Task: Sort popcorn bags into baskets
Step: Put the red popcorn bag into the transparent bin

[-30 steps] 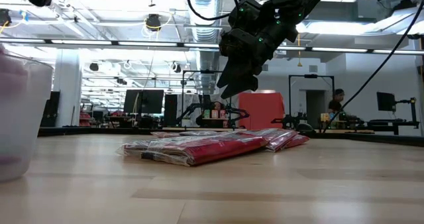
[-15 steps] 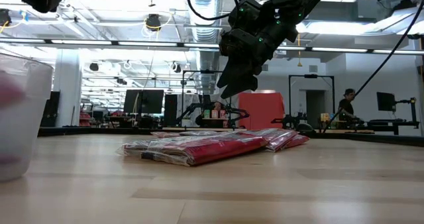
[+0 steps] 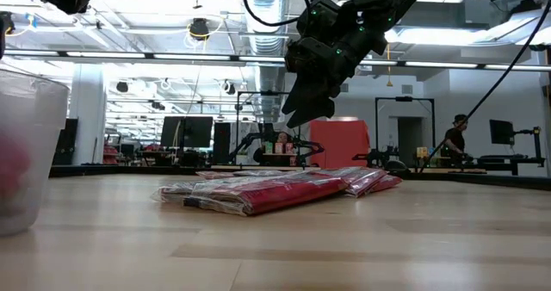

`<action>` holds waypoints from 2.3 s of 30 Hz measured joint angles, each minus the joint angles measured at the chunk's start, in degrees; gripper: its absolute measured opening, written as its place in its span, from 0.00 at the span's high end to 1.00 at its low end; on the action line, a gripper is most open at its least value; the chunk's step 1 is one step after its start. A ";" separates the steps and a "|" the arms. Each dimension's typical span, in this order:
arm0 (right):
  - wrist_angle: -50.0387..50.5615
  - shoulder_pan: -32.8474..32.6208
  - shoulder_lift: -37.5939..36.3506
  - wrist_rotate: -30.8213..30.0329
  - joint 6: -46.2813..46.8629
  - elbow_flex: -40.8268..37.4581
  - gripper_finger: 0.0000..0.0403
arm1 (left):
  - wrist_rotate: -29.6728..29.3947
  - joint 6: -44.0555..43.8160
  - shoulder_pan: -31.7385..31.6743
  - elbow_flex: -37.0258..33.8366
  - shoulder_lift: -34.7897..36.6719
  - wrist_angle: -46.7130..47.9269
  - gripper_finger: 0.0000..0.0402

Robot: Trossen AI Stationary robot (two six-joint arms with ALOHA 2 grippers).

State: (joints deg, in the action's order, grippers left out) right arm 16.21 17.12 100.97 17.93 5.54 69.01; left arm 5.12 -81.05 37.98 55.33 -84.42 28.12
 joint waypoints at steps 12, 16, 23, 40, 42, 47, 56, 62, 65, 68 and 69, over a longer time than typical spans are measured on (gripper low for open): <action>-0.02 0.00 0.00 0.00 -0.02 0.00 0.33 | 2.05 -6.82 -0.33 0.00 2.89 0.95 0.53; 0.25 0.35 0.00 0.00 1.10 0.74 0.33 | -2.06 -11.37 -0.33 0.00 8.27 1.90 0.51; -0.39 1.05 -0.02 -8.61 2.98 2.69 0.33 | -26.28 -18.22 -3.63 0.00 21.65 16.65 0.53; 3.54 3.17 -0.02 -10.52 8.61 2.69 0.33 | -27.36 8.36 -43.87 -11.84 19.42 1.84 0.38; 4.31 3.19 -0.02 -10.54 8.60 2.69 0.33 | -25.26 8.50 -47.32 -15.28 18.10 -4.48 0.33; 4.92 3.19 -0.02 -10.54 8.59 2.67 0.33 | -21.00 8.56 -53.23 -21.63 13.53 -19.75 0.25; 4.79 3.28 -0.02 -10.54 8.59 2.67 0.33 | -19.04 5.49 -55.14 -22.12 -2.45 -37.12 0.24; 4.70 3.28 -0.02 -10.54 8.18 2.67 0.33 | -18.26 0.80 -55.19 -21.99 -11.68 -49.07 0.24; 4.74 3.28 -0.02 -10.54 8.14 2.67 0.33 | -15.35 0.77 -55.75 -21.89 -14.77 -54.17 0.30; 4.64 3.29 -0.02 -10.54 8.11 2.65 0.33 | -13.46 0.85 -55.87 -20.84 -16.50 -53.58 0.42; 4.55 3.28 -0.02 -10.54 8.09 2.64 0.33 | -13.23 1.01 -55.87 -20.42 -16.80 -52.78 0.48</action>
State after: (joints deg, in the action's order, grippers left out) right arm 20.76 20.40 100.95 7.40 13.63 71.66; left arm -8.11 -80.04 -17.89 34.92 -101.22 -24.66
